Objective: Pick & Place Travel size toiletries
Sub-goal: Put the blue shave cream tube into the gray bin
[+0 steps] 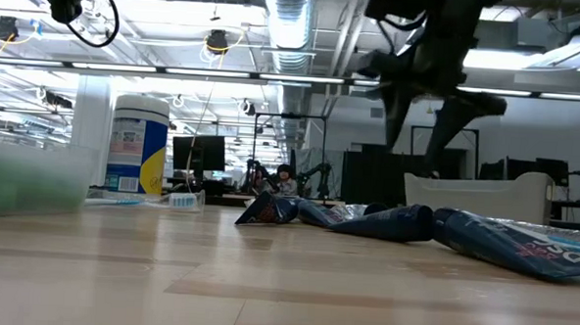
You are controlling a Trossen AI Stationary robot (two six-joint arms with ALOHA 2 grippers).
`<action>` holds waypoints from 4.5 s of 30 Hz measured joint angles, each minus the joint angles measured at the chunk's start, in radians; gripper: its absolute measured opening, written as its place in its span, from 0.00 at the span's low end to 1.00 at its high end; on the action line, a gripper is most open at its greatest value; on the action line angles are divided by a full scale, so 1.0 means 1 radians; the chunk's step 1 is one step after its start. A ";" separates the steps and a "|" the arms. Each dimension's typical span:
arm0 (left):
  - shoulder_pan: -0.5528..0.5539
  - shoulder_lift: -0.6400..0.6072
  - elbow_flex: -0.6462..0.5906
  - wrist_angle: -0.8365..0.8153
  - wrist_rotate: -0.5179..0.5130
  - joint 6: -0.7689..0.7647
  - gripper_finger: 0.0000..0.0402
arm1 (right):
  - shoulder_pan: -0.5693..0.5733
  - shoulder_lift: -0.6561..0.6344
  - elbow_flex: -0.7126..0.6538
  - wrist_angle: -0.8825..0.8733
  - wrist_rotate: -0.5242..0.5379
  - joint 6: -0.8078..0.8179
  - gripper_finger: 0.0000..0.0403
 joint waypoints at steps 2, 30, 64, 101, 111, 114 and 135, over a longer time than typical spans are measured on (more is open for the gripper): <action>0.000 0.000 0.000 0.000 0.000 0.000 0.58 | 0.018 0.036 0.000 0.045 -0.010 0.031 0.63; 0.000 0.030 -0.002 -0.001 0.044 0.000 0.58 | 0.005 0.366 0.101 0.102 -0.114 0.008 0.63; 0.000 -0.279 -0.440 0.054 0.019 0.095 0.01 | -0.032 0.150 0.093 -0.004 -0.123 -0.149 0.24; 0.000 -0.310 -0.555 0.140 0.051 0.073 0.01 | -0.462 -0.086 -0.156 -0.409 0.113 -0.540 0.41; 0.000 -0.310 -0.555 0.148 0.050 0.072 0.00 | -0.413 -0.104 -0.006 -0.405 0.017 -0.556 0.67; 0.000 -0.310 -0.555 0.148 0.050 0.071 0.00 | -0.342 -0.102 0.099 -0.397 -0.029 -0.523 0.71; 0.000 -0.295 -0.555 0.165 0.094 0.074 0.00 | 0.315 0.148 0.204 -0.041 -0.105 0.082 0.71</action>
